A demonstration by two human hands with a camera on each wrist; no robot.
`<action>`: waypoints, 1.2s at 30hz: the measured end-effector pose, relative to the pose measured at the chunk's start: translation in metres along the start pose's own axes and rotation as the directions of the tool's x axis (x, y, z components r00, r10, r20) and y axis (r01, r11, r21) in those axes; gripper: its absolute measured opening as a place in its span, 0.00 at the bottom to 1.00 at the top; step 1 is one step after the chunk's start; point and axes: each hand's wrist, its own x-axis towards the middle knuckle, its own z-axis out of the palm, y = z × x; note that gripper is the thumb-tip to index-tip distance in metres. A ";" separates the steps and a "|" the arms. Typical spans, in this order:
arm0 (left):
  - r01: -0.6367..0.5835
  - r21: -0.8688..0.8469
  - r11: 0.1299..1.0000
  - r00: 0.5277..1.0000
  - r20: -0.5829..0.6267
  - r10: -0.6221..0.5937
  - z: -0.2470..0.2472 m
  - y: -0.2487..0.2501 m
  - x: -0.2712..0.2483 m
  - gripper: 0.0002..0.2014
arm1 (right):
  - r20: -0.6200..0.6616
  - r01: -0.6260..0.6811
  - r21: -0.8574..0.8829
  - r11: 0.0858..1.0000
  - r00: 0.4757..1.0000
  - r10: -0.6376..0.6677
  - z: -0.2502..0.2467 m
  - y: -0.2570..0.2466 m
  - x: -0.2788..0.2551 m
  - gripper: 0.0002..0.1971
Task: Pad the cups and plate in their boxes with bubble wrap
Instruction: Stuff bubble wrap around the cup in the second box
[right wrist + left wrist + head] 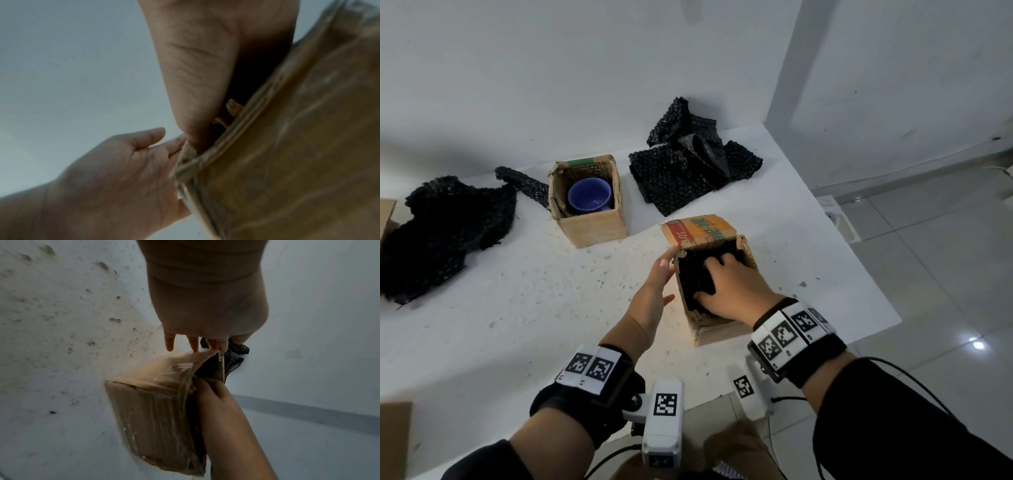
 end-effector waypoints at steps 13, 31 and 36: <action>-0.101 -0.118 0.988 0.961 -0.267 0.066 0.000 0.034 0.020 0.19 | -0.059 -0.092 0.859 0.505 0.960 0.275 -0.038 0.072 0.013 0.25; -0.360 0.652 0.667 0.746 -0.227 0.625 0.019 -0.009 -0.003 0.14 | -0.513 0.275 0.569 0.775 0.855 0.073 0.014 0.087 -0.016 0.18; -0.376 0.536 0.756 0.812 -0.202 0.547 0.011 -0.021 -0.010 0.19 | -0.394 0.274 0.619 0.736 0.919 -0.010 0.021 0.092 -0.027 0.24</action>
